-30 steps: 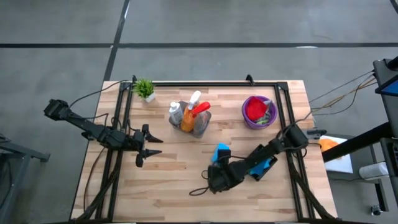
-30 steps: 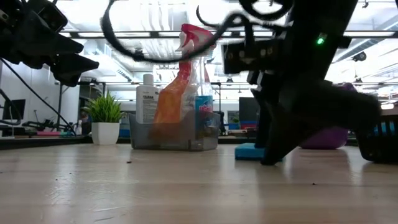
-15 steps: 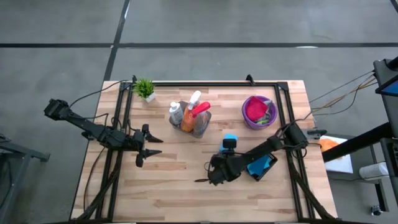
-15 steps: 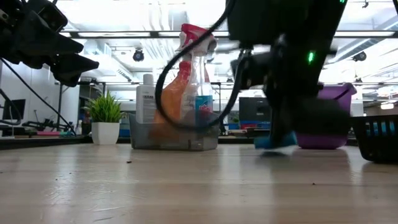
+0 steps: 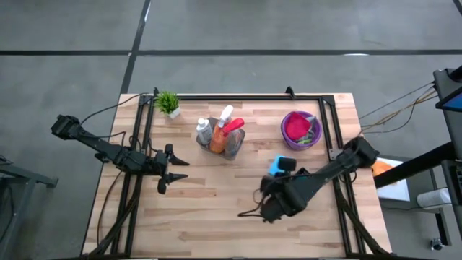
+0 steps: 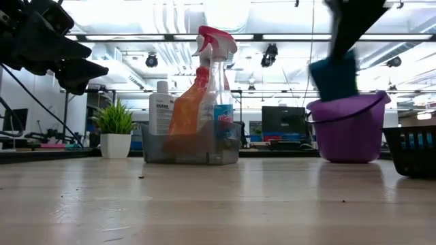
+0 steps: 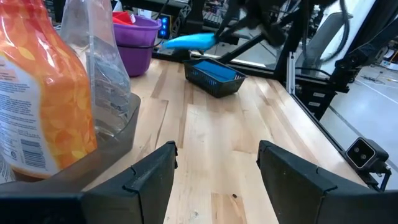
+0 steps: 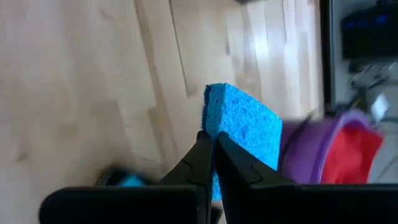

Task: Pick & Place Kitchen Items
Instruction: Put the blue sponge into the black basket, then return to Home Position

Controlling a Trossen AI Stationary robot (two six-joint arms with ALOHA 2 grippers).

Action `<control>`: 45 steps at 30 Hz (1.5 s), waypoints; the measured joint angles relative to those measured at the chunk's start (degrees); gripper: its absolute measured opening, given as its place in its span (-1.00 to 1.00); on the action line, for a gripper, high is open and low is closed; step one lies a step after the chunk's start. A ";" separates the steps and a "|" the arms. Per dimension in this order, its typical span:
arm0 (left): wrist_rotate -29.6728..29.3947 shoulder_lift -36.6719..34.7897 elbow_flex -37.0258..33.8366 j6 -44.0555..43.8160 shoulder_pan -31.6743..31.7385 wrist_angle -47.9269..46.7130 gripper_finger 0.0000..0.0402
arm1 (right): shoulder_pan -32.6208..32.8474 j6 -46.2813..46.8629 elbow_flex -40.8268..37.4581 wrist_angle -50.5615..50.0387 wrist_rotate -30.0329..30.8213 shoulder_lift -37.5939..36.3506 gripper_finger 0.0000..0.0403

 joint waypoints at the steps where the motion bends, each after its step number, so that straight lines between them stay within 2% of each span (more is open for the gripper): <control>1: 0.00 0.00 0.00 0.02 0.00 0.00 0.15 | 0.54 2.02 0.26 -1.23 -1.06 -0.71 -0.92; 7: 0.00 0.00 0.00 0.00 0.00 0.00 0.15 | 4.41 11.85 -0.78 -3.03 -8.65 -2.12 -0.92; 13: 0.00 0.00 0.00 0.00 0.00 0.00 0.15 | 7.45 18.38 -3.39 -2.93 -15.11 0.02 -0.92; 18: 0.00 -0.02 0.00 0.00 0.00 0.11 0.15 | 8.23 18.51 -5.73 -2.49 -20.81 2.86 -0.92; 24: 0.01 0.00 0.00 -0.19 0.00 0.17 0.15 | 8.63 16.30 -6.30 -0.58 -22.40 4.14 -0.86; 28: 0.02 0.00 0.00 -0.22 0.00 0.17 0.15 | 8.57 17.02 -6.05 -0.44 -22.45 3.62 -0.56; 36: 0.04 0.00 0.00 -0.20 0.00 0.20 0.15 | 8.61 15.56 -5.87 -0.29 -23.44 3.38 0.48; 39: 0.04 0.00 0.00 -0.21 0.00 0.20 0.15 | 8.74 14.38 -4.91 -0.15 -23.55 2.70 0.81; 42: 0.04 0.00 0.00 -0.17 0.00 0.20 0.15 | 8.92 14.01 -2.94 0.05 -20.67 0.86 0.96; 45: 0.04 0.00 0.00 -0.09 0.00 0.20 0.15 | 10.01 10.84 -1.58 5.59 -10.05 -1.74 0.88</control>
